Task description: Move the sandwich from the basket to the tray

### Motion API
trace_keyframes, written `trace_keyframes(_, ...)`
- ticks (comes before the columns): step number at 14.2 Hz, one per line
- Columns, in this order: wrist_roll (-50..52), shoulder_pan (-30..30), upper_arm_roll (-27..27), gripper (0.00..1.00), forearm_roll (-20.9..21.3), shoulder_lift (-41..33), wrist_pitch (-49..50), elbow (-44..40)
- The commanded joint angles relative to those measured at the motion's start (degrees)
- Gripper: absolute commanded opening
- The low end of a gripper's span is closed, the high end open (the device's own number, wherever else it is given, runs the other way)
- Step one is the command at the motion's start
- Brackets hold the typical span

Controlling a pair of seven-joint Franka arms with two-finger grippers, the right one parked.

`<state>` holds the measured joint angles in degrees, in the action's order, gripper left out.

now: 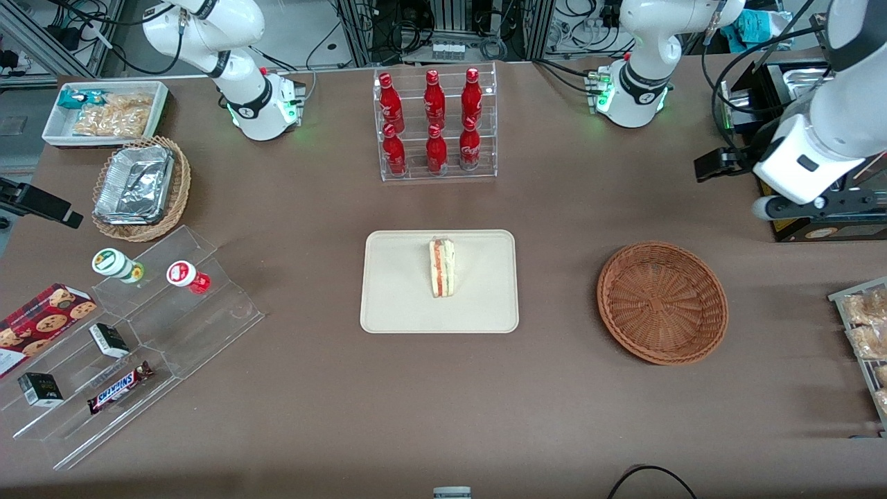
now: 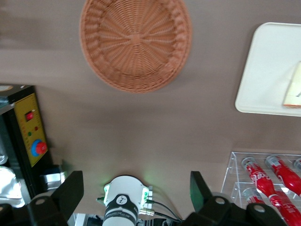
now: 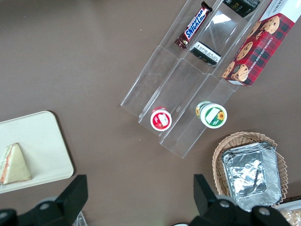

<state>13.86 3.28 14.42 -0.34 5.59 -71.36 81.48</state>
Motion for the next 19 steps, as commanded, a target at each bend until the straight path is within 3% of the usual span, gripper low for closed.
trace_keyframes(1,0.29,-0.20,0.08,1.00,-1.07,-1.20,-0.62,0.52)
trace_keyframes(9,-0.76,-1.35,0.17,1.00,-0.54,-1.55,-0.71,0.26)
trace_keyframes(12,-0.85,-2.48,1.48,1.00,3.40,-3.21,-0.98,0.43)
trace_keyframes(19,-0.85,-3.10,3.16,1.00,4.82,-4.10,-1.59,0.35)
